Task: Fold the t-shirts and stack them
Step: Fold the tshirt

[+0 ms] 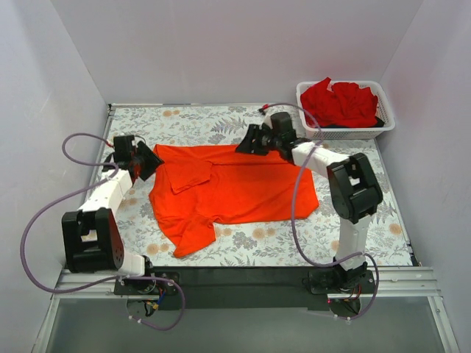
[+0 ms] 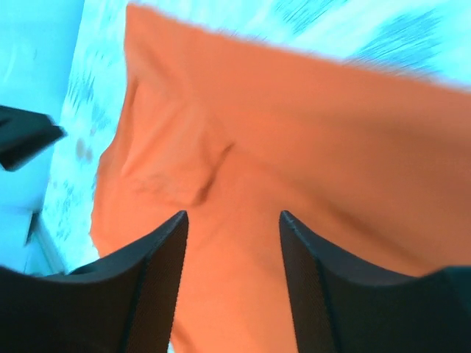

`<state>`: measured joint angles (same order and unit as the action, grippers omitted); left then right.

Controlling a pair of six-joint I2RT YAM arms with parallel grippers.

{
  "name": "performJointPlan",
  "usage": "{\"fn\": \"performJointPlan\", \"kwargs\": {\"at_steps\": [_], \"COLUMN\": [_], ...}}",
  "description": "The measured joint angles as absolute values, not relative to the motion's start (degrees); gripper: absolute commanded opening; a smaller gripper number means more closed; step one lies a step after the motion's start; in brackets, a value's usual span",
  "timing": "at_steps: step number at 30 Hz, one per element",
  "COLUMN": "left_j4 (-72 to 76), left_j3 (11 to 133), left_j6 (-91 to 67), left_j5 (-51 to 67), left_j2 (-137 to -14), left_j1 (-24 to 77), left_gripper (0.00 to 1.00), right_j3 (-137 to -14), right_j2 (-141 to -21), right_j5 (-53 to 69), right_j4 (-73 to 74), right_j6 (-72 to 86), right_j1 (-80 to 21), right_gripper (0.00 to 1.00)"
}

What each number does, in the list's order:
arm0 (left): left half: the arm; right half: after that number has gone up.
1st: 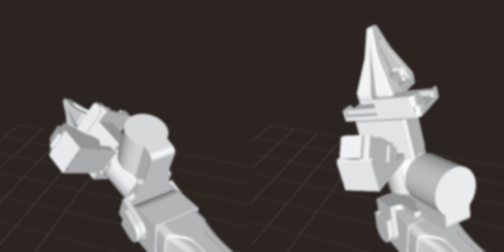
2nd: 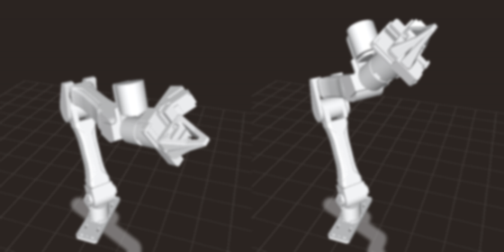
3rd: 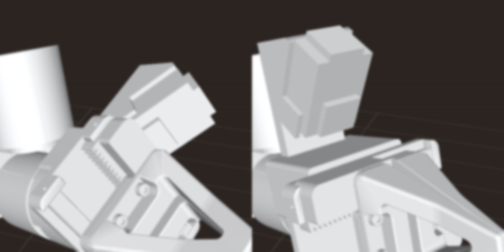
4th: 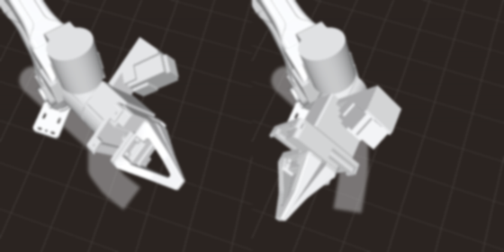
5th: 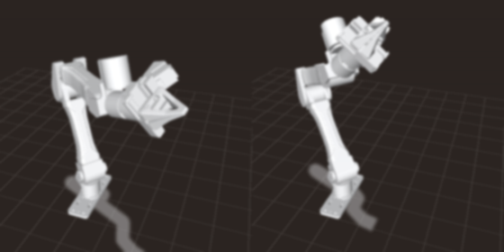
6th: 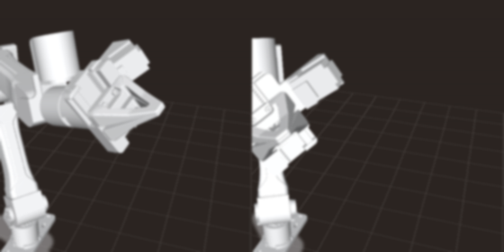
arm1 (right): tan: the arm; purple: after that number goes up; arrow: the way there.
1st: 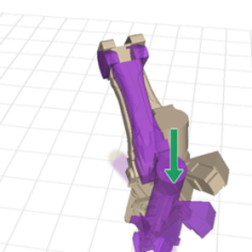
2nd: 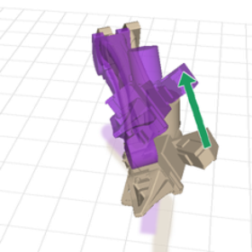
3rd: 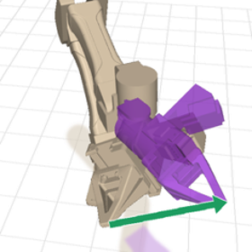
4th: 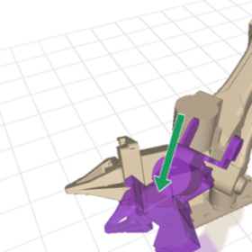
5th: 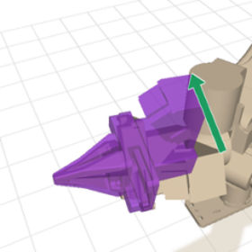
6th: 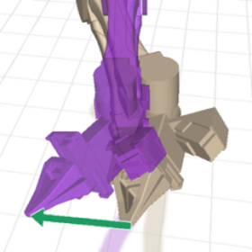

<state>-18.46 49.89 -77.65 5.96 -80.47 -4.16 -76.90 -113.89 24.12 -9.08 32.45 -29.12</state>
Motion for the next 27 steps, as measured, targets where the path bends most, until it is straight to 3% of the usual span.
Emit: {"fn": "performJointPlan", "kwargs": {"at_steps": [4, 7, 15, 27], "left_j4": [-15.18, -13.04, -11.27, -10.57], "left_j3": [58.98, 64.36, 72.23, 71.96], "left_j6": [-78.52, -78.74, -78.46, -81.06], "left_j5": [5.41, 5.37, 5.80, 4.86], "left_j2": [-88.58, -96.27, -112.84, -114.80], "left_j1": [-5.30, -5.30, -5.30, -7.16], "left_gripper": [0.24, 0.15, 0.11, 0.06], "right_j3": [-75.22, -74.37, -73.97, -69.93], "right_j2": [-109.69, -109.49, -111.87, -115.09], "right_j5": [20.95, 18.31, 13.06, 8.08], "right_j4": [-8.05, -6.94, -4.51, -5.82], "right_j6": [26.94, 24.12, 20.32, 21.17], "right_j1": [-20.34, -14.72, -10.94, -8.47], "right_gripper": [0.44, 0.34, 0.32, 0.34]}}
